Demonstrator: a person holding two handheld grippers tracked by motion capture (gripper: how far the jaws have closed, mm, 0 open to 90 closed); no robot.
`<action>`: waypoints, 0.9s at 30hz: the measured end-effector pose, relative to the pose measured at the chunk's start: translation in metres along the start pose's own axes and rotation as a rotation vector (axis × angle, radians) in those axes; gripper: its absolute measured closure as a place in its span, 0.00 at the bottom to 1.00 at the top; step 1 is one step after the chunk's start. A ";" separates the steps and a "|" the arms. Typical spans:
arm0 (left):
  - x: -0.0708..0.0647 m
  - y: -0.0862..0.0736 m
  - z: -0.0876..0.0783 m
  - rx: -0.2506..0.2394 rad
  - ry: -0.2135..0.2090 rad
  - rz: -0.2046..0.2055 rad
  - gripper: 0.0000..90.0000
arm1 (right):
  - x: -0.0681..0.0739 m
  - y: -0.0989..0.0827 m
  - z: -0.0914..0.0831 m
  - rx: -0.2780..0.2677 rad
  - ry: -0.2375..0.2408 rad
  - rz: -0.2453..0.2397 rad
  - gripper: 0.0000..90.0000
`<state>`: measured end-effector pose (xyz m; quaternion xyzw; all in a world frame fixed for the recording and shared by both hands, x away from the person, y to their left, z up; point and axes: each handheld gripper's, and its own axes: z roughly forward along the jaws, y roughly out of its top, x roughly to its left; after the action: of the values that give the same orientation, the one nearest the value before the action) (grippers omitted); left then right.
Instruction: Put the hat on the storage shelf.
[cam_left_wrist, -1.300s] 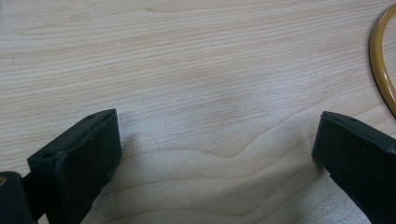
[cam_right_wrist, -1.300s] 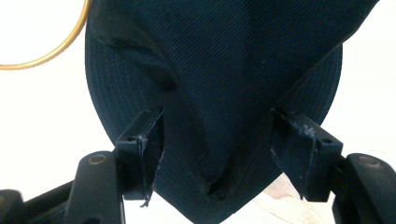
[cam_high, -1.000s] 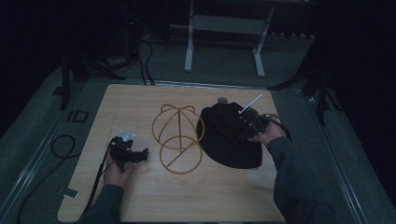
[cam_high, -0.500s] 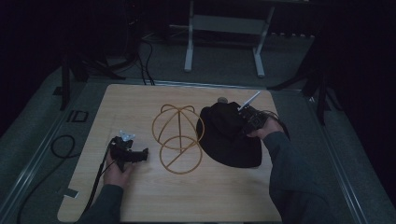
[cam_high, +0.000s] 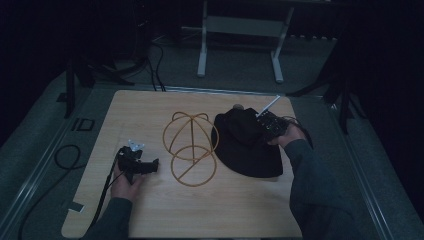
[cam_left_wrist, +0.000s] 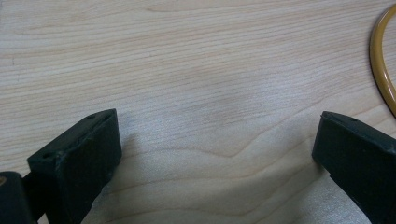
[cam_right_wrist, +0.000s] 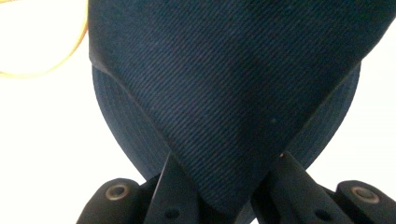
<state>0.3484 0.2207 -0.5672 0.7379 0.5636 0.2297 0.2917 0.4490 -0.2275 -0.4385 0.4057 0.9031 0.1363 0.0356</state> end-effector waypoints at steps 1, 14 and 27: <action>0.000 0.000 0.000 0.000 0.000 0.000 0.02 | 0.000 0.000 -0.002 -0.005 -0.001 0.000 0.94; 0.000 0.000 0.000 0.000 0.000 0.000 0.02 | 0.003 0.000 -0.026 -0.034 -0.006 -0.040 0.95; 0.000 0.000 0.000 -0.001 0.001 0.001 0.02 | 0.005 -0.002 -0.048 -0.061 -0.014 -0.078 0.95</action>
<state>0.3485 0.2207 -0.5672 0.7379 0.5634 0.2303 0.2918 0.4355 -0.2353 -0.3928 0.3696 0.9135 0.1594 0.0595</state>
